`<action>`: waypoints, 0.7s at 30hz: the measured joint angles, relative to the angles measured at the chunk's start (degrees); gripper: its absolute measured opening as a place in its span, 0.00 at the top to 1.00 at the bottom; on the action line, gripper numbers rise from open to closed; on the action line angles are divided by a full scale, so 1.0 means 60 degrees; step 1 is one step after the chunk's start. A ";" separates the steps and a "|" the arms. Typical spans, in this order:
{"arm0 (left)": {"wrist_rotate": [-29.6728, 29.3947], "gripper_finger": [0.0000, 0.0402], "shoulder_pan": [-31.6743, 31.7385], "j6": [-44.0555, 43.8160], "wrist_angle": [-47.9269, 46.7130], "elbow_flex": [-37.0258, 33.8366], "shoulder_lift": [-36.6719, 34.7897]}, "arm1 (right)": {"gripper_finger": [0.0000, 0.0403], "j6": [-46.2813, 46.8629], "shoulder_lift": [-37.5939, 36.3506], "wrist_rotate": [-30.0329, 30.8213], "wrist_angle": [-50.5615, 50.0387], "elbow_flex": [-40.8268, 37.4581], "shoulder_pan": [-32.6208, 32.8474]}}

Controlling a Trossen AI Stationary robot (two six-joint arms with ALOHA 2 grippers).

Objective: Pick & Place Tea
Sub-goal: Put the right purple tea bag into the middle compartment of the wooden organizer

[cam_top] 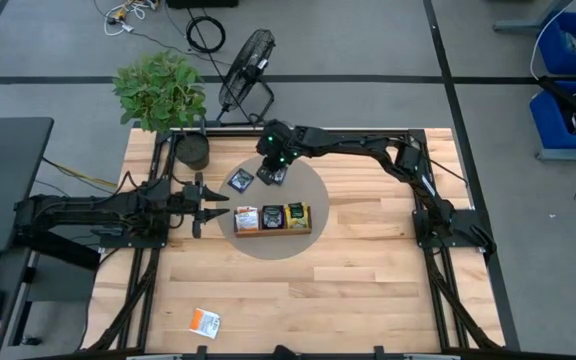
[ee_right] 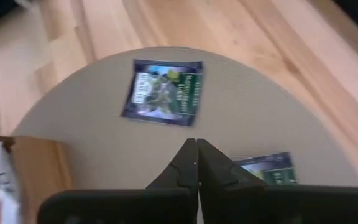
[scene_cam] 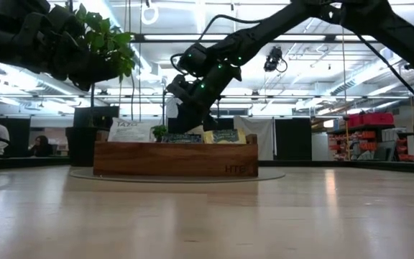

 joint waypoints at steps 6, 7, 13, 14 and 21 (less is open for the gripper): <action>-0.0011 0.59 0.0001 -0.0074 -0.0007 0.0000 0.0000 | 1.00 0.0740 0.0002 -0.0293 -0.0229 -0.0005 0.0158; -0.0013 0.59 0.0001 -0.0073 -0.0007 0.0000 0.0000 | 1.00 0.0768 0.0002 -0.0302 -0.0267 -0.0005 0.0207; -0.0025 0.59 0.0001 0.0143 -0.0015 0.0000 0.0000 | 1.00 0.0450 0.0002 -0.0441 -0.1131 -0.0005 0.0484; -0.0025 0.59 0.0001 0.0174 -0.0015 0.0000 0.0000 | 1.00 0.0349 0.0002 -0.0256 -0.1204 -0.0071 0.0517; -0.0025 0.59 -0.0002 0.0210 -0.0018 0.0000 0.0000 | 1.00 -0.0288 -0.0034 0.1457 -0.0636 -0.1036 0.1055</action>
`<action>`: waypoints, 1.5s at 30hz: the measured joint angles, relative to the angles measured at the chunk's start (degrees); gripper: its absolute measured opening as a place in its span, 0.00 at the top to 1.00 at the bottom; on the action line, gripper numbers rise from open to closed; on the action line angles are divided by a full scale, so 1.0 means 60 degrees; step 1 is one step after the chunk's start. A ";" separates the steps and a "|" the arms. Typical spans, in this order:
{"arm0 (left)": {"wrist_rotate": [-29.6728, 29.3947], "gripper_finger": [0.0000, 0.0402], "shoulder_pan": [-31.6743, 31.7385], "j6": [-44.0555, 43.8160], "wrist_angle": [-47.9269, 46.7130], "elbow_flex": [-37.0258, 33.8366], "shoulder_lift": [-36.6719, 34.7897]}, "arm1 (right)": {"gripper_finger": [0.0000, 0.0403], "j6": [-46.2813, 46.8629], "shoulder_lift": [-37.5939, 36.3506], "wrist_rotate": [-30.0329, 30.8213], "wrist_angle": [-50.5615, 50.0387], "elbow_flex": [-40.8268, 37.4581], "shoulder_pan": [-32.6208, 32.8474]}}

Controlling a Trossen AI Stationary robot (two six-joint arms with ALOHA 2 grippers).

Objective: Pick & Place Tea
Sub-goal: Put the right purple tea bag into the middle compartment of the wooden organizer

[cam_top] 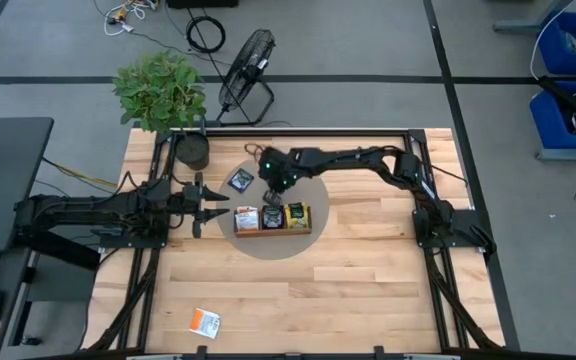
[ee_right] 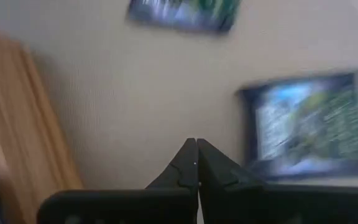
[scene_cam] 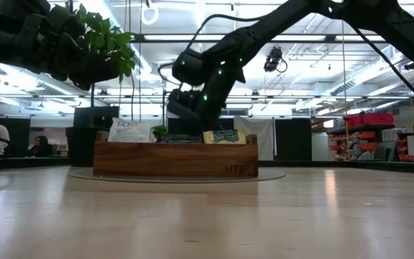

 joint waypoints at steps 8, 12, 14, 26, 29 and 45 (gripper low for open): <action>-0.0005 0.59 0.0003 0.0130 0.0075 0.0000 0.0000 | 1.00 0.0895 0.0018 0.0133 0.0016 -0.0630 -0.0099; -0.0007 0.59 0.0000 0.0063 0.0075 0.0000 0.0000 | 1.00 0.0972 0.0018 0.0421 0.0424 -0.0758 -0.0003; -0.0015 0.59 0.0001 0.0032 0.0106 -0.0004 0.0000 | 1.00 0.1215 0.0018 0.0438 0.0586 -0.0758 0.0015; -0.0036 0.59 -0.0001 -0.0043 0.0018 -0.0004 0.0000 | 1.00 0.0304 -0.0840 -0.0223 -0.0735 -0.0547 0.0209; -0.0036 0.59 -0.0001 -0.0042 0.0072 -0.0004 0.0000 | 1.00 -0.0198 -0.1208 0.0663 -0.0927 -0.0543 0.0273; -0.0036 0.59 0.0002 -0.0058 0.0076 -0.0004 0.0000 | 0.33 -0.2357 -0.1112 0.0341 -0.1131 -0.0627 -0.0440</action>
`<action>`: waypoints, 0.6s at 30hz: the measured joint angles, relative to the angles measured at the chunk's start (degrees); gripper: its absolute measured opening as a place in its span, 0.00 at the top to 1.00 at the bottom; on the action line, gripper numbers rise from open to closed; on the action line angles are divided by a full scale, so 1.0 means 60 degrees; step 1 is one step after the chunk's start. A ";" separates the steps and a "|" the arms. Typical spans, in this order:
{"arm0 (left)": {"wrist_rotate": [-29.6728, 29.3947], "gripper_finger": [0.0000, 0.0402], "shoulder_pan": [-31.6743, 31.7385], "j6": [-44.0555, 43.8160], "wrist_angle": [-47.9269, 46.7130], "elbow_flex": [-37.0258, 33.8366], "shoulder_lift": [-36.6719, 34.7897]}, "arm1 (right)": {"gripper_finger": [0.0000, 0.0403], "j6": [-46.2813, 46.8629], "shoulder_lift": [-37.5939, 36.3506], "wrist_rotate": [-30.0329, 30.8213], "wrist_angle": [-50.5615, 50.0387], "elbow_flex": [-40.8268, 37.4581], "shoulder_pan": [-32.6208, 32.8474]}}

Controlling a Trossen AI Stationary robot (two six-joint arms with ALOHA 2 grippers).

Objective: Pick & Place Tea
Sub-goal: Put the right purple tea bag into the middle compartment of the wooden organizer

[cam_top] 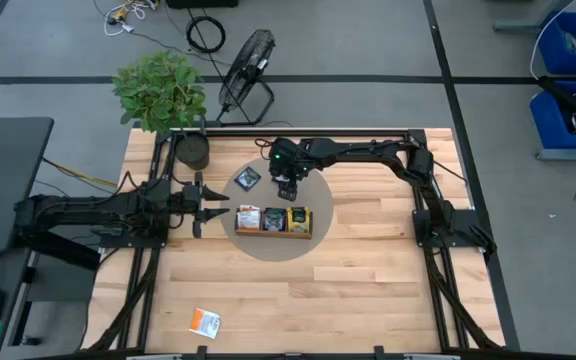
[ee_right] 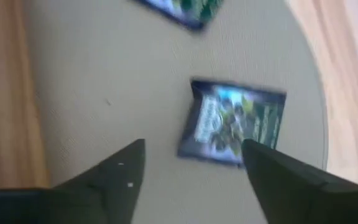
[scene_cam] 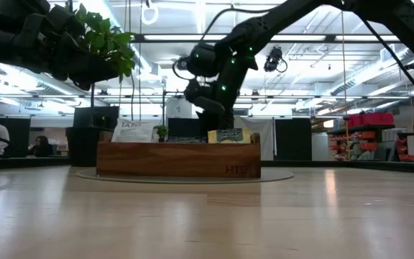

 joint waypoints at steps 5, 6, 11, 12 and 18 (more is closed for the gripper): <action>0.0000 0.59 -0.0002 -0.0032 -0.0001 -0.0004 0.0000 | 0.20 -0.0095 0.0245 0.0007 -0.0080 -0.0062 -0.0183; 0.0000 0.59 -0.0002 -0.0040 -0.0022 -0.0004 0.0000 | 0.20 -0.0118 0.0247 0.0007 0.0056 -0.0060 -0.0191; -0.0001 0.59 -0.0002 -0.0029 -0.0051 -0.0007 0.0003 | 0.22 -0.0198 0.0377 0.0007 0.0121 -0.0040 -0.0193; 0.0000 0.59 -0.0002 -0.0021 -0.0051 -0.0007 0.0000 | 0.23 -0.0238 0.0450 0.0006 0.0103 -0.0033 -0.0187; 0.0000 0.59 0.0000 -0.0014 -0.0055 -0.0007 0.0000 | 0.26 -0.0560 0.0734 0.0765 -0.0032 -0.0055 -0.0107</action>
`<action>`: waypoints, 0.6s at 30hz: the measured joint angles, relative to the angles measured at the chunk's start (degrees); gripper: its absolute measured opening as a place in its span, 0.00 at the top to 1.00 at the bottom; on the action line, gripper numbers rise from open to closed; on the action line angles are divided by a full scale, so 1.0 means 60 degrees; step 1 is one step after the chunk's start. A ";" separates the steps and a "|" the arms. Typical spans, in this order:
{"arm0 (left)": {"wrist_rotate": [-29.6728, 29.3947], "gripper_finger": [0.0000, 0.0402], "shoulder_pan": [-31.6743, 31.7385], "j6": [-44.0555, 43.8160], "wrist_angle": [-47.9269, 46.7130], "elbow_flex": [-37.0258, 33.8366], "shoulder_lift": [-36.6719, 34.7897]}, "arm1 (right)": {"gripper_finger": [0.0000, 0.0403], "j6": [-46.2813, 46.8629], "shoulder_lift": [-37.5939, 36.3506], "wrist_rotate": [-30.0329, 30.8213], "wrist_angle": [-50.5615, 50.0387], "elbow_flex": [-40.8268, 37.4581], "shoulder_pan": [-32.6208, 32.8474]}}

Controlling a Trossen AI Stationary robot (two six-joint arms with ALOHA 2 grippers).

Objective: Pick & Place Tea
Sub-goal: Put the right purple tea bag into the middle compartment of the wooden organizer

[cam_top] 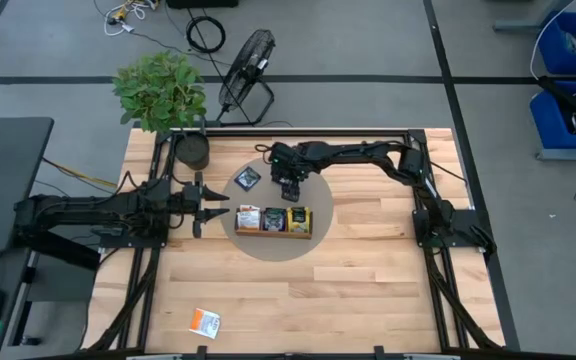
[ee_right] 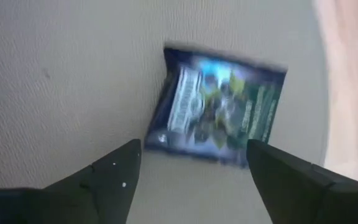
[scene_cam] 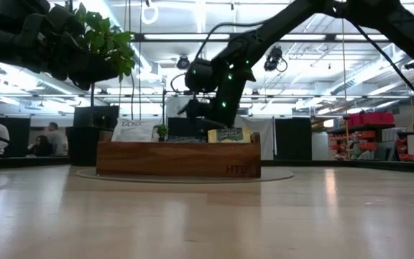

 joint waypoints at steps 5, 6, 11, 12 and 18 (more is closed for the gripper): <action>0.0000 0.59 -0.0002 -0.0023 -0.0005 0.0000 0.0001 | 0.29 -0.0164 0.0001 0.0278 0.0152 0.0011 0.0055; 0.0000 0.59 -0.0002 -0.0027 -0.0002 0.0000 0.0000 | 0.30 -0.0225 0.0038 0.0290 0.0242 0.0012 0.0058; 0.0000 0.59 -0.0002 -0.0040 -0.0007 0.0000 0.0000 | 0.38 -0.0481 0.0111 0.0674 0.0211 0.0011 0.0096; 0.0000 0.59 -0.0002 -0.0044 -0.0005 0.0000 0.0000 | 0.40 -0.0515 0.0138 0.0718 0.0247 0.0015 0.0096; 0.0000 0.59 -0.0002 -0.0051 -0.0007 0.0000 0.0000 | 0.59 -0.0734 0.0177 0.0904 0.0090 0.0015 0.0125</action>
